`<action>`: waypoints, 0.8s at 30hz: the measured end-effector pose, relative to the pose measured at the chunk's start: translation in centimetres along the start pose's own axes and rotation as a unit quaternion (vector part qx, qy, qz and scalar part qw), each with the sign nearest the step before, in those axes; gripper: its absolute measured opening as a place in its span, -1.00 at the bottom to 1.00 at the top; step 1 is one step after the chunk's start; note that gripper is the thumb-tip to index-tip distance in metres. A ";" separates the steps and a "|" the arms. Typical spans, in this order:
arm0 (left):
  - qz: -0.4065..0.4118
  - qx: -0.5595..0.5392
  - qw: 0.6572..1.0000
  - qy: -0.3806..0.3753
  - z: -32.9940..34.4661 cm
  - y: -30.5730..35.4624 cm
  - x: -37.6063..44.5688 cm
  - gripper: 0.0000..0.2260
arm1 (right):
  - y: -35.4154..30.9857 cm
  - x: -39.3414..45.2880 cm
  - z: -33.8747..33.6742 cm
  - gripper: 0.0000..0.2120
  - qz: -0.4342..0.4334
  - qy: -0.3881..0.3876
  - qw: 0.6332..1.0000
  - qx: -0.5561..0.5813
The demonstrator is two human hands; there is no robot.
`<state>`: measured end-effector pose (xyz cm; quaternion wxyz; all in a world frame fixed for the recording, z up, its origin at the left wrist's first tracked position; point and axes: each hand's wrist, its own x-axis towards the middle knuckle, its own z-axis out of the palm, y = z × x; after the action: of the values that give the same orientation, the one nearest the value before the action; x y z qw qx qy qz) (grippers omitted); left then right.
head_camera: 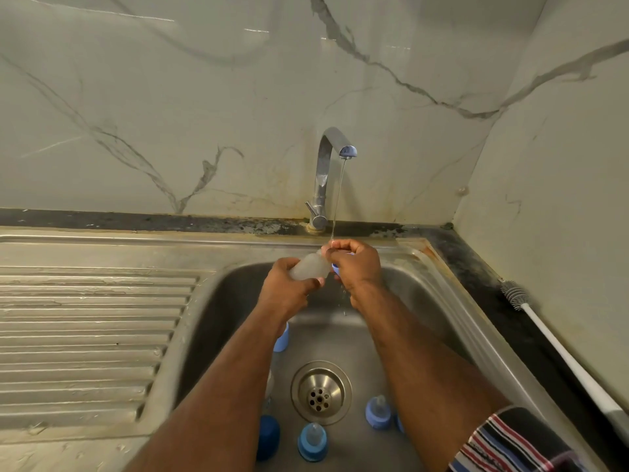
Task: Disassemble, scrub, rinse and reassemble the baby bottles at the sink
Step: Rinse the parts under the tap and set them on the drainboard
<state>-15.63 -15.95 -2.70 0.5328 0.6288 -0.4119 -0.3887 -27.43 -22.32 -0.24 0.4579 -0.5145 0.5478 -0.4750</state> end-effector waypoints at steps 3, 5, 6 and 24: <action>0.008 0.024 0.998 0.049 -0.4 -0.1 0.1 -0.49 | -0.2 -0.4 0.0 -0.81 0.096 -0.072 0.992 0.044; 0.016 0.029 0.997 0.075 -0.8 0.0 0.2 -0.50 | -0.4 -0.3 0.2 -0.67 0.075 -0.108 0.991 -0.015; 0.023 0.026 0.995 0.095 -1.0 0.1 0.3 -0.50 | -0.6 -0.2 0.3 -0.63 0.040 -0.095 0.993 -0.061; 0.057 -0.009 0.987 0.150 -4.3 3.5 -2.4 -0.35 | -2.7 -3.7 -0.5 -0.67 -0.112 -0.032 0.956 -0.269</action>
<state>-12.90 -12.50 1.49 0.6155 0.6505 -0.3593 -0.2623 -27.43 -18.68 2.51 0.2639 -0.6913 0.5794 -0.3417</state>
